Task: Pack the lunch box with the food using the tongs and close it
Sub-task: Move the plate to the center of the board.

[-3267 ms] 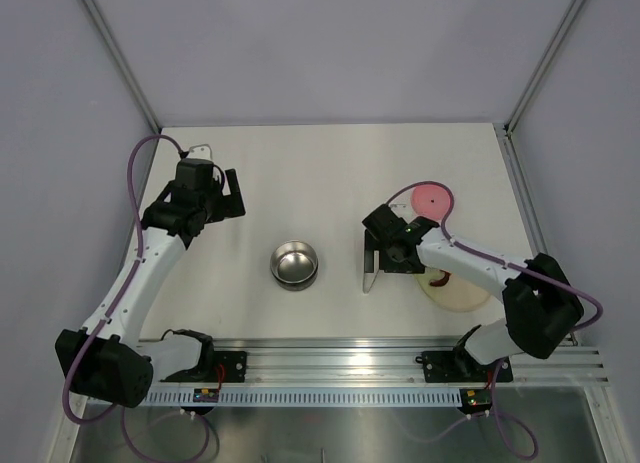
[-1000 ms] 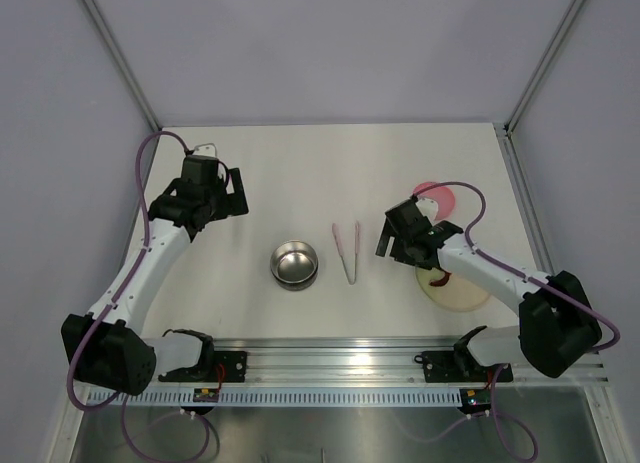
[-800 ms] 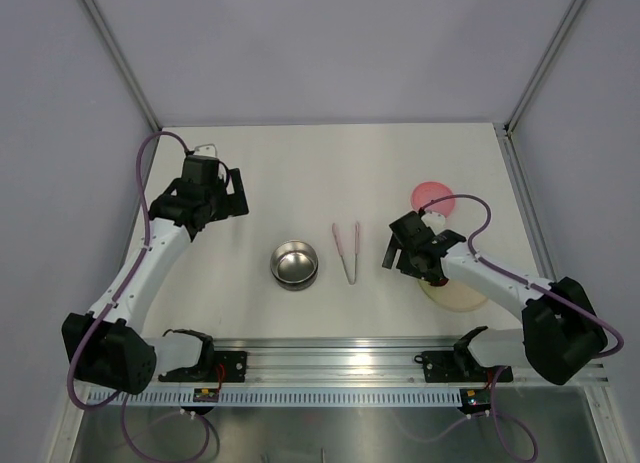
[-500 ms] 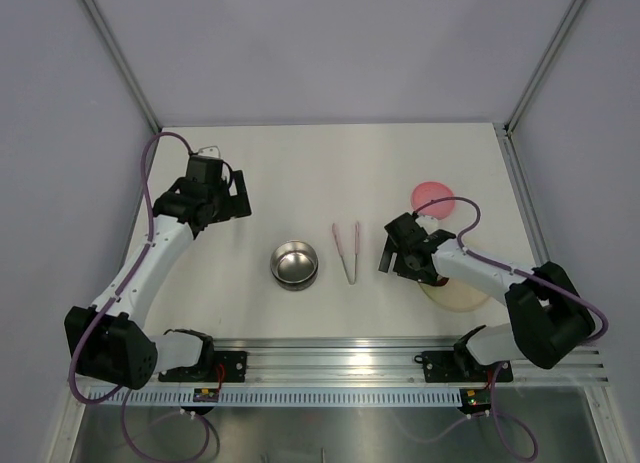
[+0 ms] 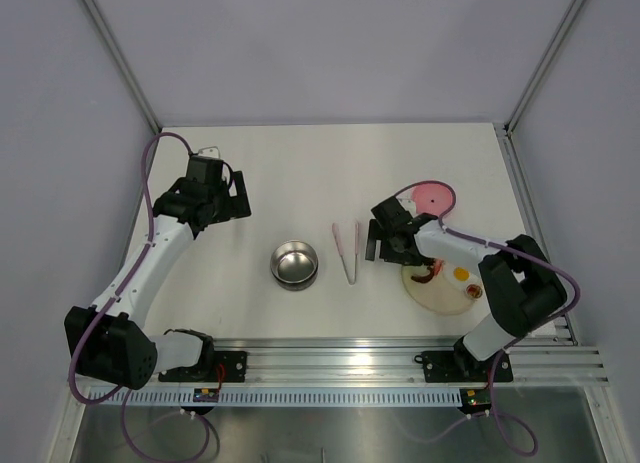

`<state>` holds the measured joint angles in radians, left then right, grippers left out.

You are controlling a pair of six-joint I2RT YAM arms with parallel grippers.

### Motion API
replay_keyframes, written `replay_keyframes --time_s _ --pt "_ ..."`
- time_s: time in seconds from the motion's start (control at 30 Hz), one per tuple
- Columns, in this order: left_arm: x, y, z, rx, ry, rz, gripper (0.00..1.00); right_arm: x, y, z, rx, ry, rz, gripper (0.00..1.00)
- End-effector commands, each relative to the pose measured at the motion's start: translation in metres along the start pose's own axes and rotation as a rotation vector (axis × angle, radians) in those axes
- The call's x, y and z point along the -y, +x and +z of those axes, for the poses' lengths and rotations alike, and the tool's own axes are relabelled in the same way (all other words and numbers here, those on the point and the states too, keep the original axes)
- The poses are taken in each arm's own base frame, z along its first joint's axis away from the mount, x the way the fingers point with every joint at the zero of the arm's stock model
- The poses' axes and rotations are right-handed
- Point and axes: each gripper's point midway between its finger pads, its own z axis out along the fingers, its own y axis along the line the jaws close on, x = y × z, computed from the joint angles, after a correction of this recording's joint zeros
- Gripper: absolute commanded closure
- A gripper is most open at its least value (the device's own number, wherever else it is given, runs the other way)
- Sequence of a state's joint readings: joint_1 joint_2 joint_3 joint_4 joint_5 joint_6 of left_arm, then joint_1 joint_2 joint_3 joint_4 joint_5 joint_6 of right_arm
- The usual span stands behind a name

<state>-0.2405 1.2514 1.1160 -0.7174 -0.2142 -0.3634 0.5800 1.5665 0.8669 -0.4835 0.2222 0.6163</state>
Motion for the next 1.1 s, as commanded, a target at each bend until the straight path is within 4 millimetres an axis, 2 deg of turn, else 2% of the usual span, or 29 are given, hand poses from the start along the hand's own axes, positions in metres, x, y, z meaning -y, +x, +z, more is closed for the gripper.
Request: replay_keyframes --time_s 0.0,0.13,0.27,0.37,0.5,0.53,0.6,0.63,0.7,0.73,0.77,0.8,0.83,0.9,0.93,1.0,1.07 --pt "0.004 -0.02 -0.009 0.065 0.011 -0.02 0.01 -0.055 -0.02 0.007 -0.006 -0.194 -0.014 0.04" --pt "0.005 -0.019 -0.005 0.057 0.012 -0.018 0.01 -0.088 -0.038 0.023 -0.019 -0.256 -0.027 0.05" --pt "0.004 -0.021 -0.005 0.054 0.001 -0.012 0.01 -0.119 -0.054 0.028 -0.041 -0.321 -0.035 0.07" --pt "0.002 -0.02 -0.006 0.054 -0.007 -0.009 0.01 -0.138 -0.069 0.013 -0.004 -0.365 -0.07 0.06" --pt "0.001 -0.018 -0.006 0.054 -0.013 -0.006 0.01 -0.143 -0.084 -0.022 0.057 -0.412 -0.071 0.06" --pt "0.0 -0.018 -0.005 0.052 -0.014 -0.008 0.01 -0.136 -0.088 -0.038 0.092 -0.408 -0.064 0.06" --pt "0.001 -0.017 -0.003 0.046 -0.015 -0.007 0.01 -0.125 -0.089 -0.051 0.121 -0.391 -0.052 0.06" --pt "0.001 -0.016 -0.002 0.044 -0.014 -0.006 0.01 -0.103 -0.09 -0.058 0.163 -0.313 -0.032 0.06" --pt "0.002 -0.016 -0.001 0.042 -0.012 -0.009 0.01 -0.076 -0.085 -0.063 0.182 -0.214 0.013 0.05" --pt "0.003 -0.017 0.0 0.043 -0.01 -0.011 0.01 -0.048 -0.075 -0.066 0.192 -0.127 0.025 0.05" --pt "0.004 -0.016 0.001 0.04 -0.006 -0.009 0.01 -0.037 -0.07 -0.069 0.196 -0.099 0.056 0.04" --pt "0.006 -0.017 0.001 0.044 0.003 -0.012 0.01 -0.025 -0.065 -0.082 0.215 -0.09 0.079 0.04" --pt "0.007 -0.015 0.003 0.036 0.005 -0.01 0.01 -0.007 -0.049 -0.077 0.203 -0.048 0.091 0.04" --pt "0.008 -0.016 0.005 0.032 0.009 -0.01 0.01 0.008 -0.035 -0.083 0.201 -0.031 0.138 0.04" --pt "0.009 -0.017 0.005 0.03 0.011 -0.01 0.01 0.023 -0.02 -0.088 0.185 -0.013 0.143 0.04" --pt "0.011 -0.017 0.006 0.029 0.015 -0.015 0.01 0.037 -0.002 -0.097 0.151 -0.001 0.175 0.06" --pt "0.012 -0.016 0.006 0.028 0.021 -0.015 0.01 0.042 0.02 -0.096 0.085 -0.004 0.189 0.07"
